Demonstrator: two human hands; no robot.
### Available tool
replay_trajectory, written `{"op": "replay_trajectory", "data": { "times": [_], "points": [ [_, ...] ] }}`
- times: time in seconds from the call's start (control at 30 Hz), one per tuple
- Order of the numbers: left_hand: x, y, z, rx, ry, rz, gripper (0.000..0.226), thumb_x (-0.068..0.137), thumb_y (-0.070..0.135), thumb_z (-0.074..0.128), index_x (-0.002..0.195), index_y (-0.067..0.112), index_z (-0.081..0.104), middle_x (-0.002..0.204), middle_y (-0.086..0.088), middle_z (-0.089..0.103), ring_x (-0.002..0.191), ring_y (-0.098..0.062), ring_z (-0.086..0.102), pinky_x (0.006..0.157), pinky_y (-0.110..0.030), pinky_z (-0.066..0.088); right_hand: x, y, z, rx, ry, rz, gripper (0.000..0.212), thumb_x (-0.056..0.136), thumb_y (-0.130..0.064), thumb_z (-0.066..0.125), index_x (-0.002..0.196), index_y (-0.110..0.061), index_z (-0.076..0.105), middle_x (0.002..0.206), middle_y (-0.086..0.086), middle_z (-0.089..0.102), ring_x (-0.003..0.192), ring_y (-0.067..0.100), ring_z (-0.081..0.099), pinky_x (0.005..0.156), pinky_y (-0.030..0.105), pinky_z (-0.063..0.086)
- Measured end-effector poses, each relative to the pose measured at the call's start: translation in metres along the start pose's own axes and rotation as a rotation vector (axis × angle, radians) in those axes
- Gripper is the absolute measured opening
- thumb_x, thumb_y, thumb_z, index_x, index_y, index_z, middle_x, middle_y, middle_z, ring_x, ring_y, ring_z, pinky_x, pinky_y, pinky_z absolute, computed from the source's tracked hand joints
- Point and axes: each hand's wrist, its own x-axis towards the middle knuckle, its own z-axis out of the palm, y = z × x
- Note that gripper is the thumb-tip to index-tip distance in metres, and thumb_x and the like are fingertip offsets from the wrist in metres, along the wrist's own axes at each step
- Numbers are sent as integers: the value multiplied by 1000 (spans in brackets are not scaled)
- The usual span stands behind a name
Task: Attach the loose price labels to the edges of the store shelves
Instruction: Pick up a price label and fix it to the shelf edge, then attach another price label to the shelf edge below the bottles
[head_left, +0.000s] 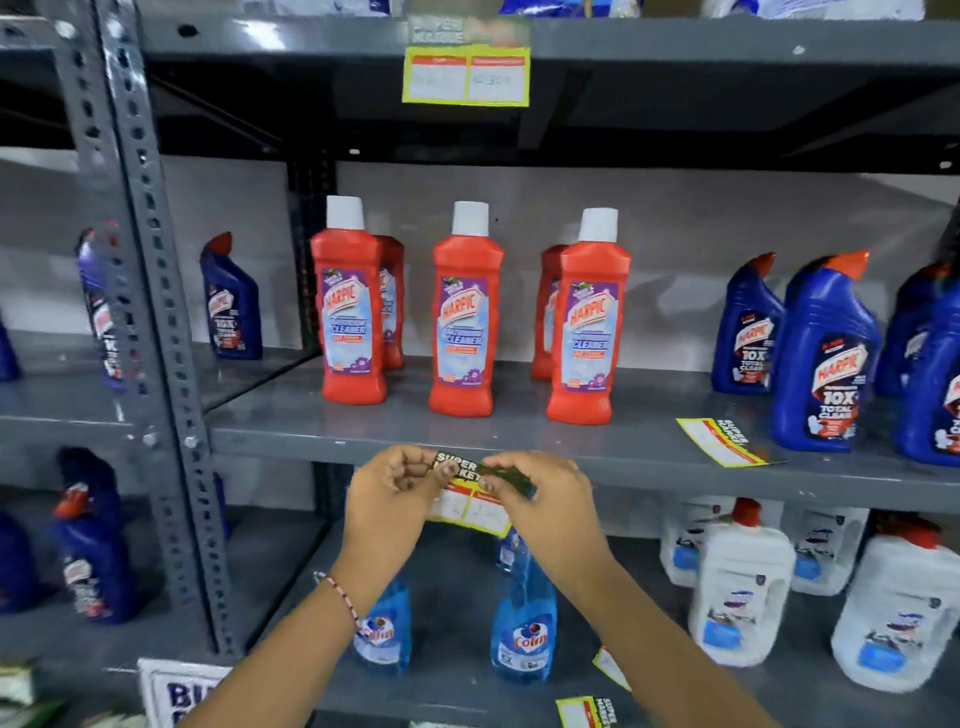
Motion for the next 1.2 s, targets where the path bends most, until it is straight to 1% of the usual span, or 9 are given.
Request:
{"op": "replay_trajectory", "data": {
  "times": [0.1,0.17,0.27,0.47,0.67,0.77,0.9,1.07,1.2],
  "points": [
    [8,-6,-12,106,11,34,18,75,12,80,68,15,64,65,-4,69,56,-4,62,51,-10,47,10,-3,22,-54,24,-77,12,81,-22,71,91,-24,77,81,-6,75,75,11,67,75,39,53],
    [13,-7,-18,156,18,41,21,74,14,80,65,16,62,62,0,67,54,-1,62,50,-8,46,15,-5,31,-104,59,-101,12,81,-22,71,91,-24,77,80,-5,73,76,13,65,76,38,48],
    [20,-11,-23,204,52,30,24,73,24,82,65,16,60,67,-6,71,64,-16,69,55,-19,50,18,-11,36,-179,96,-86,12,80,-24,74,91,-24,77,86,-7,75,84,13,65,82,31,38],
    [24,-11,-22,149,23,16,20,78,18,78,72,5,63,73,-14,73,73,-28,73,63,-37,58,22,-11,42,-147,152,-29,6,79,-25,75,85,-26,76,83,-10,75,82,10,64,84,38,41],
    [28,-8,-23,284,80,55,29,75,30,79,67,8,62,61,-1,68,58,-12,67,50,-21,52,23,-10,47,-181,162,-31,7,78,-23,77,85,-25,76,84,-6,71,84,15,62,84,44,42],
    [27,-2,-30,388,181,102,38,72,37,80,69,11,53,53,3,55,49,-10,50,49,-26,44,23,-11,43,-147,172,5,10,79,-17,76,87,-23,74,90,-5,58,91,13,52,86,45,46],
    [31,1,-44,339,240,323,27,81,9,70,75,21,46,64,-8,51,56,-14,45,56,-29,43,12,-10,18,-183,274,-61,37,78,9,60,95,-22,72,100,-3,55,97,14,48,82,43,49],
    [24,21,-11,276,59,482,21,82,-1,63,84,19,60,83,1,65,74,-12,60,68,-17,49,9,-1,-29,-188,399,50,32,81,-1,63,98,-28,68,104,-7,60,95,8,49,83,46,49],
    [23,35,56,160,-266,351,32,82,1,64,78,33,63,82,12,69,75,-5,65,74,-10,49,9,27,-90,-339,399,255,27,81,-13,65,101,-31,66,110,-2,64,105,20,56,92,50,46]
  ]
}}
